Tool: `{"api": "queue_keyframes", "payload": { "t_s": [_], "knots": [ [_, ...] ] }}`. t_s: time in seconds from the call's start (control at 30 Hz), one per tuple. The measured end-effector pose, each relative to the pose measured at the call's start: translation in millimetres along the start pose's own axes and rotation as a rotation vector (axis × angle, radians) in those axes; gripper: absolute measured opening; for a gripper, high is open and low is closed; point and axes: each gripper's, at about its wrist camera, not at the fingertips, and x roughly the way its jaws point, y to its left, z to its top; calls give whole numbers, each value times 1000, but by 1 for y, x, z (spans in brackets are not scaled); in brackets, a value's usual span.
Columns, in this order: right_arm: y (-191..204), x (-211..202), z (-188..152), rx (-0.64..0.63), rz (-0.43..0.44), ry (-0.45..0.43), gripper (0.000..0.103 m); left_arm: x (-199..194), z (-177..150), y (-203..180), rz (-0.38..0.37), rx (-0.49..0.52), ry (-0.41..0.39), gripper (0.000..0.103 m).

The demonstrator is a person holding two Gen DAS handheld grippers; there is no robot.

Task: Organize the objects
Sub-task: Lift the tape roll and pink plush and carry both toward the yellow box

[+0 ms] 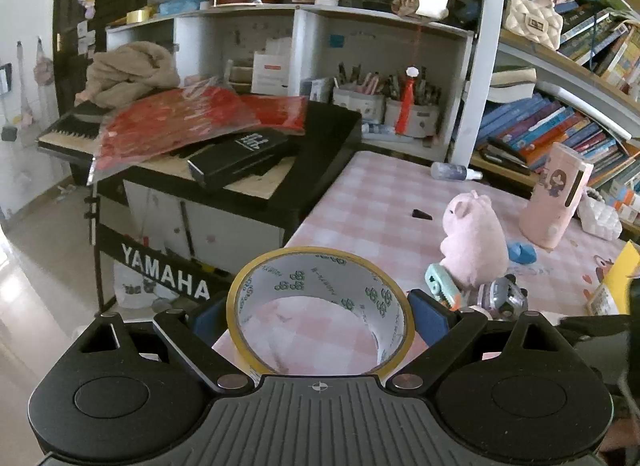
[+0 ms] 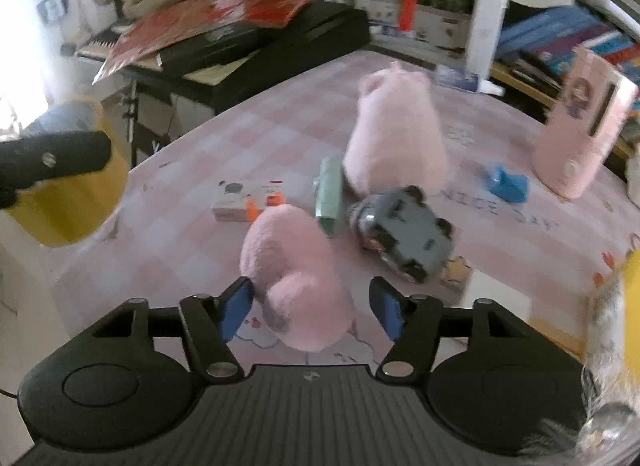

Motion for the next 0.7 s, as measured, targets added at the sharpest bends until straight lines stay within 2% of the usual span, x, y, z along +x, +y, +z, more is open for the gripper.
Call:
{"api": "queue_keyframes", "payload": {
  "t_s": [0.17,0.27,0.53,0.7],
  "knots": [
    [10,16,2,-71,14,4,52,-4,0,5,-1,1,0,94],
    [12,11,3,-75,-6,-7,50,-9,1,6,-19,4,-8,94],
    [0,-63,-1,128,-56,-128,50,-25,-3,-6,-129,58,-37,94],
    [3,-112,-24,228,-112,-185,50,-42,-12,-15,-222,110,-36,94]
  ]
}}
